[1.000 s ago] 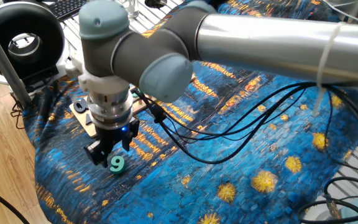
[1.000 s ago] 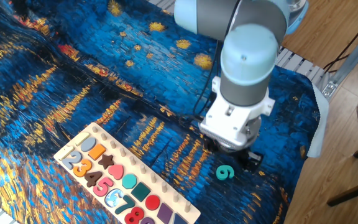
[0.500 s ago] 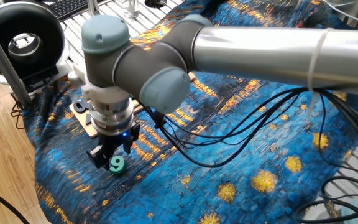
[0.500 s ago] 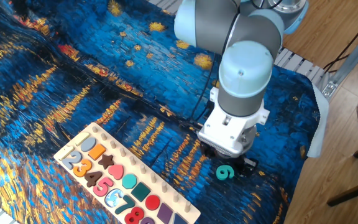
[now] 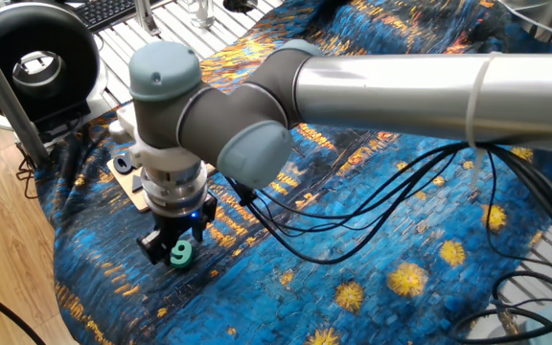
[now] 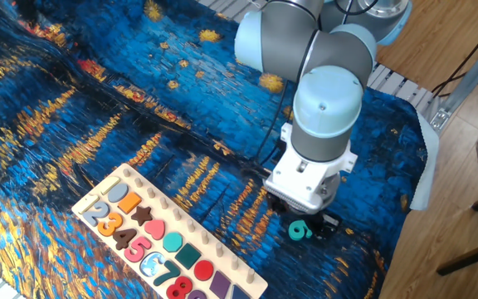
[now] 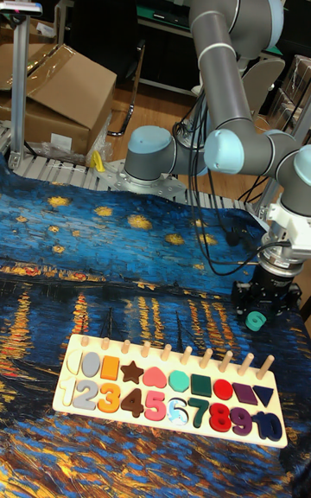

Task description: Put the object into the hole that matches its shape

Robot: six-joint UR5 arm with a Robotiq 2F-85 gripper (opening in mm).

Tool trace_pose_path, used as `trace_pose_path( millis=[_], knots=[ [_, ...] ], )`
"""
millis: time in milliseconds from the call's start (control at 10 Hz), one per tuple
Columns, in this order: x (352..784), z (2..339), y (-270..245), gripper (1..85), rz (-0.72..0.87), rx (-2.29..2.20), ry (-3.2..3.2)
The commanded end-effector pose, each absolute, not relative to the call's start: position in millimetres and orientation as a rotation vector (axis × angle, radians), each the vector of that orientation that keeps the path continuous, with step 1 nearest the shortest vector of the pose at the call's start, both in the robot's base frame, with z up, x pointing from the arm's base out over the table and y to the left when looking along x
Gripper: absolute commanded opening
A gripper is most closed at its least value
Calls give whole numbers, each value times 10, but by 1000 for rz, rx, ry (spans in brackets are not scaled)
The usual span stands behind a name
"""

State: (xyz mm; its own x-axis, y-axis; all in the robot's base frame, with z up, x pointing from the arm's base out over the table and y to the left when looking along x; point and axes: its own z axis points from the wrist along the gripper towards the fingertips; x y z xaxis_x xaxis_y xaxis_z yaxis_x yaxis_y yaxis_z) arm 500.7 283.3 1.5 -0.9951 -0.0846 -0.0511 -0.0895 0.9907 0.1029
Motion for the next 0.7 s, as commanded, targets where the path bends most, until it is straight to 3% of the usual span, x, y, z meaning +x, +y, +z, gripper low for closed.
trace_pose_path(
  millis=[0, 600],
  knots=[
    [4976, -44, 2811, 623, 178, -113, 3079],
    [4954, -34, 2819, 543, 184, -63, 3083]
  ],
)
